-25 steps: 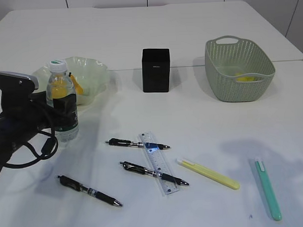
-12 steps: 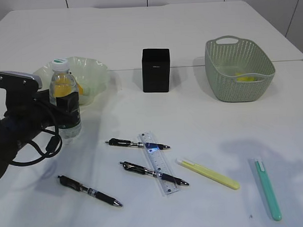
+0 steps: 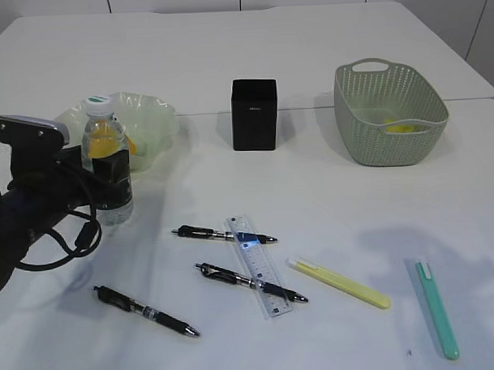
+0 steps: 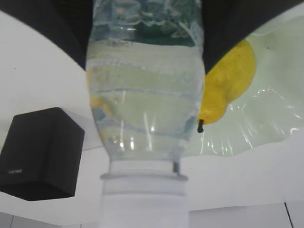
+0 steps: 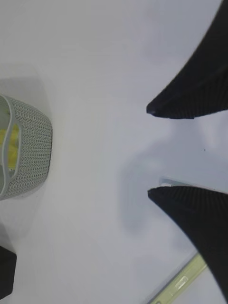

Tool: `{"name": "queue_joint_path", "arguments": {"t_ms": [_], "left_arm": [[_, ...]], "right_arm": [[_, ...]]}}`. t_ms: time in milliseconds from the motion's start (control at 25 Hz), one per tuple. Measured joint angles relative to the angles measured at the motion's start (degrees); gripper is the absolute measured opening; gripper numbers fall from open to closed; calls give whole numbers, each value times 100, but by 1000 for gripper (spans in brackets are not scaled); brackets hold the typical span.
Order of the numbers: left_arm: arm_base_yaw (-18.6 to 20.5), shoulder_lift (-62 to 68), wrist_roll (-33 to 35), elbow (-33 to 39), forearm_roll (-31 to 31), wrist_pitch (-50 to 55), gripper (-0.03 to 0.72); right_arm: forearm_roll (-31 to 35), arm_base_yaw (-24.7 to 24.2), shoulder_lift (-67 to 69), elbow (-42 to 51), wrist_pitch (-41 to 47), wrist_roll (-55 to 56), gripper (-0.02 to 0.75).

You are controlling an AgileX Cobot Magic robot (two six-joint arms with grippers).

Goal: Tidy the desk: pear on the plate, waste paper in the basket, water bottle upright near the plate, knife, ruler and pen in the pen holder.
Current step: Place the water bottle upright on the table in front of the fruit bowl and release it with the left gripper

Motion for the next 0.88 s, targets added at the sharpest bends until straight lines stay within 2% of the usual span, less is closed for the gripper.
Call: {"name": "queue_joint_path", "arguments": {"t_ms": [240, 880], "left_arm": [[0, 19, 0, -35, 542, 10, 386], [0, 56, -10, -230, 612, 96, 386]], "right_arm": [[0, 0, 0, 0, 0, 0, 350], [0, 0, 0, 0, 0, 0, 350]]}}
